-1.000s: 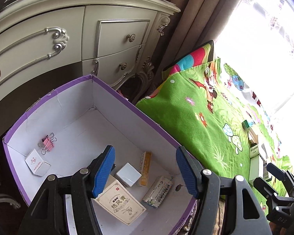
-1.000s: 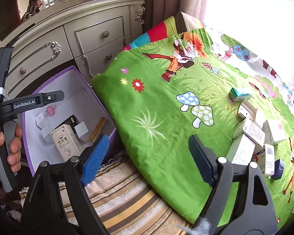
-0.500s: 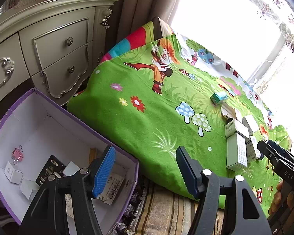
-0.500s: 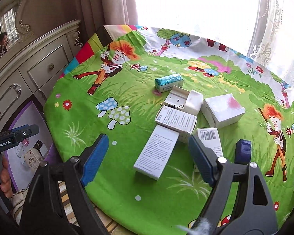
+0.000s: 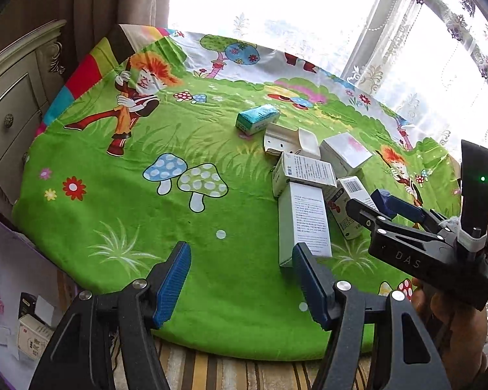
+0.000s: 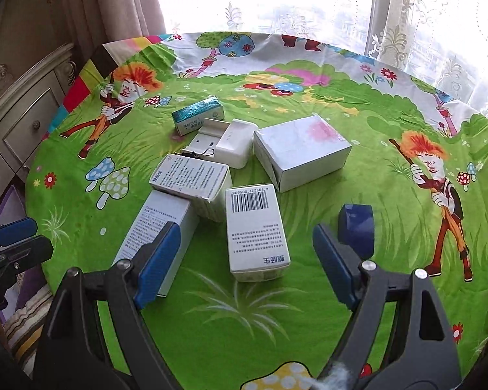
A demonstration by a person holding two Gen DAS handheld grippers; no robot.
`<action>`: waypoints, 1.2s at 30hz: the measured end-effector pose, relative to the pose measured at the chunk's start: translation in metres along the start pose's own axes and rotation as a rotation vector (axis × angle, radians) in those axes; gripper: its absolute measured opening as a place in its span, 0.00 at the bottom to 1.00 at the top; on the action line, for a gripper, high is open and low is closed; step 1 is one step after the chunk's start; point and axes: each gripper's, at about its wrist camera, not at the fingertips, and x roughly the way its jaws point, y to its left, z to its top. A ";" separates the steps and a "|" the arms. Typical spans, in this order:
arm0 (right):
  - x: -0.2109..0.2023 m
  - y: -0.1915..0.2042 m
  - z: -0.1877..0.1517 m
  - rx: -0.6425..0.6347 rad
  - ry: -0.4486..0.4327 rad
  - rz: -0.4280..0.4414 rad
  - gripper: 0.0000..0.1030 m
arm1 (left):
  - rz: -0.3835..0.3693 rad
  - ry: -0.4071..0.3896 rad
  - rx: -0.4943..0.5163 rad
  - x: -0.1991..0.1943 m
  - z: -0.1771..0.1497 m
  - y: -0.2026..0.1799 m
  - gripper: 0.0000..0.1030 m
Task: Organize rigid objects
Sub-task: 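Move both tools back over the bed toward the remaining boxes, then grasp a tall white box with the left tool while the right tool grasps another, then carry both tall white boxes to the storage box and release them inside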
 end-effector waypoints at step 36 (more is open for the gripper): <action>0.031 -0.025 -0.020 0.060 0.023 0.025 0.42 | 0.022 0.093 0.098 0.066 -0.002 -0.038 0.41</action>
